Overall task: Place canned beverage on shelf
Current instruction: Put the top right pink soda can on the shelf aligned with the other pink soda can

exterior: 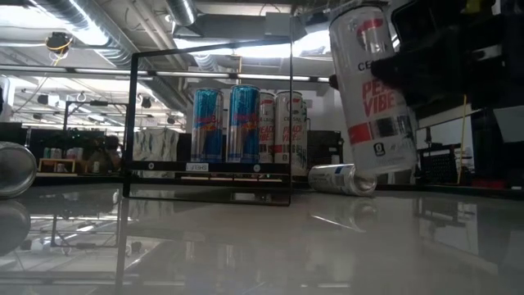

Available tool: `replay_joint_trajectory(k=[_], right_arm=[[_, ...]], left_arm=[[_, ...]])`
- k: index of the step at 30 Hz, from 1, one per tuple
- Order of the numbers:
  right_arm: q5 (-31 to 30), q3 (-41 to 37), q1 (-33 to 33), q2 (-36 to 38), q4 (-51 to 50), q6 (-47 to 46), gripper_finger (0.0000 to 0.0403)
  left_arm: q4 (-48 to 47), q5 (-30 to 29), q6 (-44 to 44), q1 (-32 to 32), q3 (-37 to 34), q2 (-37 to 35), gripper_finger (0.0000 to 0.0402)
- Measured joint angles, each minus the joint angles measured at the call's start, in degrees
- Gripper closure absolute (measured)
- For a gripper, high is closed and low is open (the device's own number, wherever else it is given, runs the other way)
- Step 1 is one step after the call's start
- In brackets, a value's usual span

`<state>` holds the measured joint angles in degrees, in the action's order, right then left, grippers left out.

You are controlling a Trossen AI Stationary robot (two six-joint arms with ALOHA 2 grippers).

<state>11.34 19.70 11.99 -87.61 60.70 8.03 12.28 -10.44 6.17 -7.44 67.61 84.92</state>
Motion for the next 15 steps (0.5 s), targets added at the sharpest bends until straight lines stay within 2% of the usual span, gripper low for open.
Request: replay_joint_trajectory(k=[8,12,15], right_arm=[[-0.1,0.0,0.0,-1.9,1.0,-0.5,0.0150],[-0.1,0.0,0.0,-1.9,1.0,-0.5,0.0150],[-0.1,0.0,0.0,-1.9,1.0,-0.5,0.0150]], left_arm=[[3.9,3.8,10.6,-0.6,0.0,3.8,0.0013],[0.7,4.6,11.2,-1.2,0.0,3.8,0.0013],[-3.8,3.1,9.8,-1.9,0.0,3.8,0.0013]])
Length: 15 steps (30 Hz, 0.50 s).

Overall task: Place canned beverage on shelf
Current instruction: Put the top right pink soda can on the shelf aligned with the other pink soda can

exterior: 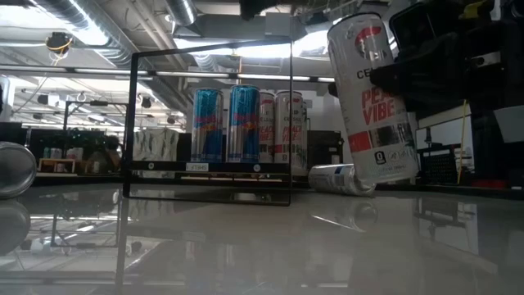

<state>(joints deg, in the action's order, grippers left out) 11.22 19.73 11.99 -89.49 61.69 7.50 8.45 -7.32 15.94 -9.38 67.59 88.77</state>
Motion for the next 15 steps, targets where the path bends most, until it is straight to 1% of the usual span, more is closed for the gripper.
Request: replay_joint_trajectory(k=[2,6,8,12,15], right_arm=[[0.0,0.0,0.0,0.0,-0.1,-0.4,0.0150],[0.0,0.0,0.0,0.0,-0.2,-4.1,0.0150],[-0.1,0.1,0.0,0.0,0.0,-6.9,0.0150],[-0.1,1.4,0.0,0.0,-0.2,-13.9,0.0150],[-0.1,2.8,0.0,0.0,-1.4,-16.6,0.0150]], left_arm=[[-2.0,-2.1,-1.1,-0.6,0.0,0.1,0.0013],[-2.6,-5.4,-4.0,-1.5,0.0,1.6,0.0013],[-2.3,-5.6,-5.7,-1.6,0.0,2.5,0.0013],[-2.4,-5.0,-6.0,-1.5,0.0,3.7,0.0013],[-2.4,-4.9,-5.8,-1.6,0.0,3.7,0.0013]])
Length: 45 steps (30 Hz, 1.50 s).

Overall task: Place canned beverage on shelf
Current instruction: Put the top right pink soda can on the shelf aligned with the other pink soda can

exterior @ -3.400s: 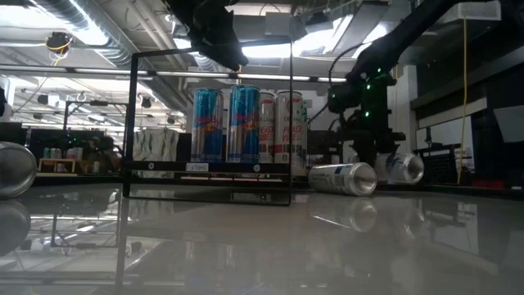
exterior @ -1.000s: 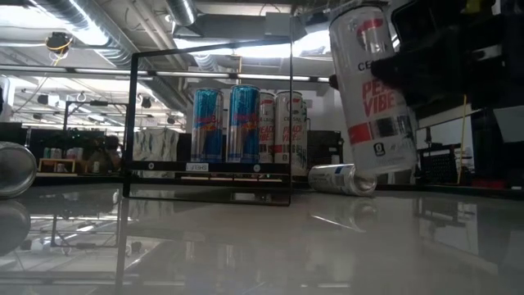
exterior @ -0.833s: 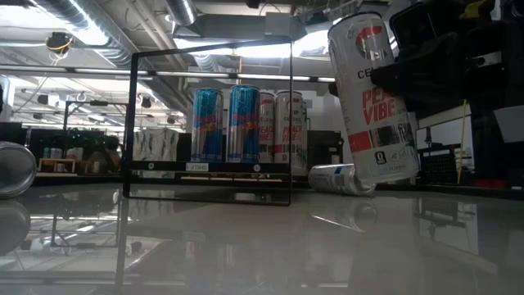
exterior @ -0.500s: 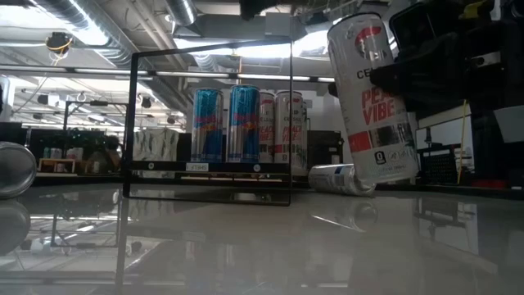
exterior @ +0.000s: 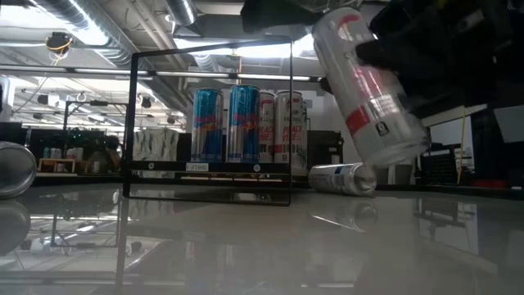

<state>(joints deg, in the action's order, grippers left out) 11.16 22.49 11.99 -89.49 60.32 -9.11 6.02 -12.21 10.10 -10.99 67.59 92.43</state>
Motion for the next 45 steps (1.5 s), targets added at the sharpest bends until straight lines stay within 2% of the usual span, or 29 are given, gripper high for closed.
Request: replay_joint_trajectory(k=[9,17,25,38,45], right_arm=[[0.3,4.4,0.0,0.0,-6.1,-1.1,0.0150],[2.4,5.3,0.0,0.0,-6.6,0.5,0.0150],[2.1,5.4,0.0,0.0,-6.3,2.0,0.0150],[0.9,10.7,0.0,0.0,-9.4,1.9,0.0150],[0.9,13.0,0.0,0.0,-11.8,1.9,0.0150]], left_arm=[[0.9,-0.1,0.0,-0.9,0.0,-0.1,0.0013],[0.3,-0.1,0.7,-0.8,0.0,-0.1,0.0013],[-3.1,-0.1,7.6,-1.2,0.0,-0.1,0.0013],[-3.6,0.0,7.8,-1.6,0.0,-0.1,0.0013],[-4.2,2.8,10.3,-1.6,0.0,-0.1,0.0013]])
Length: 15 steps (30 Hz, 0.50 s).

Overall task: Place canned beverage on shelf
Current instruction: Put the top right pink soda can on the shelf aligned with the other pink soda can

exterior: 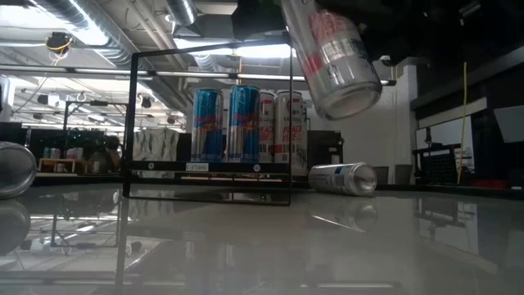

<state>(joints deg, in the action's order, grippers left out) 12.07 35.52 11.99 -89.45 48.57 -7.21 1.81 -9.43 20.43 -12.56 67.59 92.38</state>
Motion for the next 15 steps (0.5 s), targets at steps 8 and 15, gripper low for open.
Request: replay_joint_trajectory(k=[8,15], right_arm=[[0.2,3.6,0.0,0.1,-11.4,-4.6,0.0150],[3.7,8.0,0.0,0.1,-22.9,-8.6,0.0150]], left_arm=[[-2.8,1.6,3.4,0.0,0.0,0.0,0.0013],[-5.4,7.2,9.2,0.0,0.0,0.0,0.0013]])
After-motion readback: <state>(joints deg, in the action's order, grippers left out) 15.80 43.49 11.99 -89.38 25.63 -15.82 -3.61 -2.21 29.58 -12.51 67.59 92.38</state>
